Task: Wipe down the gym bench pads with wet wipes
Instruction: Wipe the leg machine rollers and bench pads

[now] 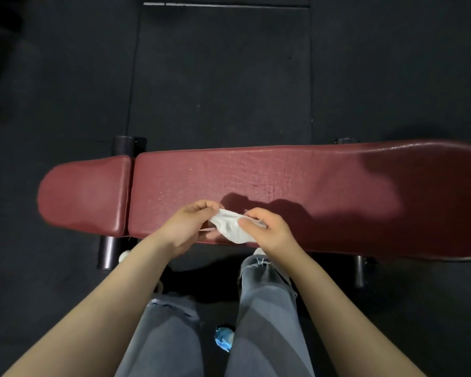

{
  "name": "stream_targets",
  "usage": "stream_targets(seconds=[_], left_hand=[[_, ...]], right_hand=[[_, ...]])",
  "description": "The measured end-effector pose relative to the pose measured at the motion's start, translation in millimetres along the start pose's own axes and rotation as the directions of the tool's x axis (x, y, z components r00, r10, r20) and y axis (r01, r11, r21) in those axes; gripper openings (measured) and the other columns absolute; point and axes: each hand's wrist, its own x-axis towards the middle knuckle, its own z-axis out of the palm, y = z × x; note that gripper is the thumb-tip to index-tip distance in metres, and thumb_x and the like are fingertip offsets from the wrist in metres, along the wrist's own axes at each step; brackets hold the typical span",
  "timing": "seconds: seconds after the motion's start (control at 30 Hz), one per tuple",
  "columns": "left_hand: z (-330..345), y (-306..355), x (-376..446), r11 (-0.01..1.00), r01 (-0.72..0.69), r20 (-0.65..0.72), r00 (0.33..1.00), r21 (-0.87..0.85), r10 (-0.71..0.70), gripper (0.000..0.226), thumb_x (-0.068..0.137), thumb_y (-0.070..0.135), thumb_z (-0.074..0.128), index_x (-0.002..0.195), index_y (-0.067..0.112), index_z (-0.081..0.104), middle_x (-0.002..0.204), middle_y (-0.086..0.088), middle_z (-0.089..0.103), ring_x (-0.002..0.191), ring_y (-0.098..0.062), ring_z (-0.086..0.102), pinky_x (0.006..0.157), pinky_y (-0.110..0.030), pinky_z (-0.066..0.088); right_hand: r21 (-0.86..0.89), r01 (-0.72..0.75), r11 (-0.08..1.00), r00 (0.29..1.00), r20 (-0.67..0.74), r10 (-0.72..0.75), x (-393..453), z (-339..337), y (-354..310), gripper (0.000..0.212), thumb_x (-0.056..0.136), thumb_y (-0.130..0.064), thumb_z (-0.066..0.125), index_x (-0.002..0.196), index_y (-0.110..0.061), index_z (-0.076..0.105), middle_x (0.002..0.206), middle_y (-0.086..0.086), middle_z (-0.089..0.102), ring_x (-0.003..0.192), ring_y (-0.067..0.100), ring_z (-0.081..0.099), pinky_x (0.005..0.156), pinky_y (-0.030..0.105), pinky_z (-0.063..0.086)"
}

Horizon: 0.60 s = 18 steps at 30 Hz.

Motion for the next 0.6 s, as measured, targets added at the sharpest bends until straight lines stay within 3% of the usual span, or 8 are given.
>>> stream_targets(seconds=[0.1,0.17,0.23,0.3,0.4,0.53,0.6], left_hand=[[-19,2,3,0.997,0.053,-0.008,0.999,-0.061,-0.053,0.02,0.103,0.023,0.049,0.109,0.008,0.06,0.101,-0.012,0.066,0.084,-0.018,0.066,0.069,-0.029,0.058],[-30,2,-1,0.981,0.112,0.037,0.994,-0.159,-0.107,0.04,0.103,0.035,0.047,0.123,0.002,0.058,0.116,-0.019,0.066,0.1,-0.025,0.067,0.082,-0.034,0.061],[-38,-1,-7,0.98,0.139,0.13,0.984,-0.144,-0.12,0.049,0.099,0.042,0.05,0.131,0.005,0.057,0.123,-0.017,0.067,0.108,-0.025,0.066,0.087,-0.035,0.058],[-43,-5,-12,0.996,0.071,0.17,0.984,-0.056,-0.06,0.039,0.099,0.028,0.057,0.132,0.008,0.056,0.12,-0.013,0.069,0.106,-0.023,0.068,0.085,-0.03,0.056],[-48,-12,-17,0.995,-0.076,-0.013,0.997,0.059,0.077,0.025,0.097,0.004,0.056,0.122,0.007,0.058,0.103,-0.005,0.074,0.089,-0.017,0.072,0.073,-0.025,0.057],[-59,-16,-22,0.99,-0.143,-0.169,0.975,0.016,0.143,0.011,0.101,0.01,0.051,0.107,0.007,0.06,0.09,-0.005,0.074,0.077,-0.015,0.072,0.064,-0.023,0.056],[-65,-17,-22,0.989,-0.136,-0.196,0.973,-0.067,0.12,0.012,0.102,0.013,0.049,0.099,0.009,0.06,0.089,-0.011,0.071,0.078,-0.022,0.07,0.068,-0.031,0.059]], right_hand=[[0.189,0.01,0.982,0.999,-0.039,-0.003,4,27,-3,0.01,0.076,-0.031,0.064,0.08,-0.025,0.07,0.076,-0.008,0.066,0.077,0.013,0.061,0.075,0.037,0.049],[0.306,-0.013,0.952,0.995,-0.089,0.042,4,46,-5,0.005,0.081,-0.023,0.066,0.082,-0.022,0.071,0.081,0.0,0.069,0.081,0.019,0.063,0.078,0.043,0.051],[0.286,-0.014,0.958,0.989,-0.137,0.055,4,63,-6,0.007,0.087,-0.018,0.065,0.089,-0.02,0.072,0.088,0.0,0.072,0.087,0.021,0.066,0.083,0.044,0.053],[0.233,-0.027,0.972,0.984,-0.163,0.067,2,77,-8,0.011,0.087,-0.015,0.063,0.093,-0.02,0.07,0.092,-0.001,0.071,0.087,0.019,0.067,0.08,0.038,0.053],[0.194,-0.033,0.98,0.981,-0.182,0.069,-2,91,-9,0.007,0.085,-0.011,0.063,0.091,-0.014,0.065,0.084,-0.003,0.063,0.074,0.01,0.056,0.068,0.028,0.047],[0.226,-0.027,0.974,0.979,-0.193,0.072,-4,99,-8,0.002,0.087,-0.016,0.066,0.089,-0.015,0.066,0.08,-0.006,0.063,0.075,0.007,0.057,0.07,0.025,0.048],[0.206,-0.003,0.978,0.982,-0.183,0.041,-3,101,-8,0.002,0.087,-0.012,0.065,0.087,-0.014,0.065,0.08,-0.009,0.063,0.075,0.005,0.056,0.072,0.023,0.047]])
